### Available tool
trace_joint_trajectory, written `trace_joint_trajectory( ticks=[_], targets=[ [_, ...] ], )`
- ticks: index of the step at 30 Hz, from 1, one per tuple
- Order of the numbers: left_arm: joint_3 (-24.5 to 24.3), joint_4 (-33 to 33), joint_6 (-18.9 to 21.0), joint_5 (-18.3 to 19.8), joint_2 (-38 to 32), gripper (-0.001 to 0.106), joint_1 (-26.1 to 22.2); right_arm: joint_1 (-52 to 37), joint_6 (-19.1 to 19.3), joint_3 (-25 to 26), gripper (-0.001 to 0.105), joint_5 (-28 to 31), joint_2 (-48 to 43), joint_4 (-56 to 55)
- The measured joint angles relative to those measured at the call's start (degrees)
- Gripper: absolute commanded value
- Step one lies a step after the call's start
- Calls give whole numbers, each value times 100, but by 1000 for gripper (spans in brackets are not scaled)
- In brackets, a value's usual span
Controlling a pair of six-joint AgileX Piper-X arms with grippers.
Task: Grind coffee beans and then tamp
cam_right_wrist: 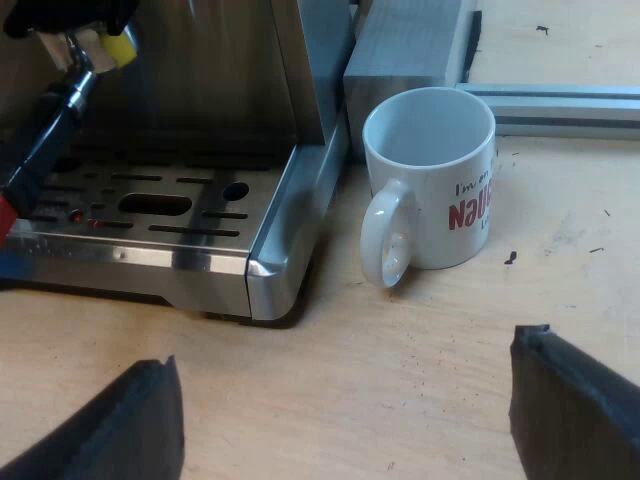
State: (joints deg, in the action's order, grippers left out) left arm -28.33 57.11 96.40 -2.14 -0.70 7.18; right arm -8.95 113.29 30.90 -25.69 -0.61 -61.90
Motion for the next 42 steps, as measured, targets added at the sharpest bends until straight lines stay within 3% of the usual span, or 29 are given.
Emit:
trace_joint_trajectory(
  ticks=[13, 24, 26, 29, 32, 35, 37, 42],
  targets=[
    [0, 0, 0, 0, 0, 69, 0, 0, -21, 0, 69, 0, 0, 0],
    [0, 0, 0, 0, 0, 69, 0, 0, -273, -53, 69, 0, 0, 94],
    [0, 0, 0, 22, 0, 69, 0, 0, -362, -53, 69, 10, 0, 107],
    [0, 0, 123, 137, 0, 69, 0, 0, -940, -53, 69, 16, 0, 255],
    [0, 0, 174, 179, 0, 69, 0, 0, -1148, -24, 69, 32, 0, 261],
    [-42, 0, 177, 214, 0, 69, 0, 0, -1226, 54, 69, 51, 0, 261],
    [-150, 0, 200, 432, 0, 69, 0, 0, -1246, 128, 69, 129, 0, 261],
    [-497, 0, 515, 666, 0, 69, 0, 40, -1265, 418, 69, 151, 24, 248]
  ],
)
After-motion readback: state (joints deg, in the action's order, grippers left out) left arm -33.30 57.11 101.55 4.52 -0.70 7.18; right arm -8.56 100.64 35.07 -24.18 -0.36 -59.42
